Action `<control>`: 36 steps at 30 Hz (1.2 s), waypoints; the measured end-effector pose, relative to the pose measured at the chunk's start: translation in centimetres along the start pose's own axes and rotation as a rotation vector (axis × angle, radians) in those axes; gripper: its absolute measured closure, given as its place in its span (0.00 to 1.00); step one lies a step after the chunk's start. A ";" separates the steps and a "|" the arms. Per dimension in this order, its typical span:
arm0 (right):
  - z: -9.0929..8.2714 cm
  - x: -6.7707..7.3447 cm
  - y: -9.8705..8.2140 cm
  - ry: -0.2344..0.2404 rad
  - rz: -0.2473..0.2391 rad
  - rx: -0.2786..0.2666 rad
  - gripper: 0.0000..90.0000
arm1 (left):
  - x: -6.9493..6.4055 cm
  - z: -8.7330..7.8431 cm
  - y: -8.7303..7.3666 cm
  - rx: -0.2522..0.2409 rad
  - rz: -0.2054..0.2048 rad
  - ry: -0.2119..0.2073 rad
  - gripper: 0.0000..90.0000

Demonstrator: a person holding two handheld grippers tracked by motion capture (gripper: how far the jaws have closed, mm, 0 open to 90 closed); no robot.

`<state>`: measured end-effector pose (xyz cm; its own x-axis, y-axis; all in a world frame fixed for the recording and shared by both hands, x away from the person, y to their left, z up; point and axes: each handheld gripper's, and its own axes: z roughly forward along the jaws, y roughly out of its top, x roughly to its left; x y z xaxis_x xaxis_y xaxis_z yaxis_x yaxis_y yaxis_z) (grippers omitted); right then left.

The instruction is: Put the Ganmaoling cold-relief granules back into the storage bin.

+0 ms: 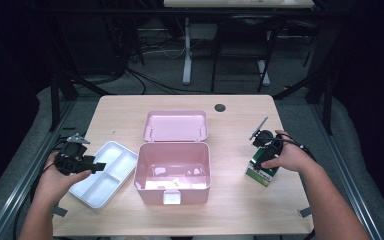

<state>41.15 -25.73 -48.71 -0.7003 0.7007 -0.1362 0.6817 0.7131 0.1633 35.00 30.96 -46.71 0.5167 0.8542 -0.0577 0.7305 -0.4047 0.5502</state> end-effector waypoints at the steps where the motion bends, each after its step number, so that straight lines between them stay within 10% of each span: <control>1: 0.1 -0.1 -0.1 0.032 0.009 0.006 0.06 | 0.0 0.0 0.0 -0.001 0.000 -0.001 0.51; 36: -0.1 0.1 -1.1 0.092 -0.031 0.063 0.16 | -0.1 -0.1 0.0 0.002 0.001 0.006 0.51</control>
<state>40.35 -26.45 -48.75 -0.7358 0.6754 -0.0499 0.6693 0.7365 0.0984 34.93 30.88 -46.62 0.5145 0.8559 -0.0526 0.7313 -0.4059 0.5481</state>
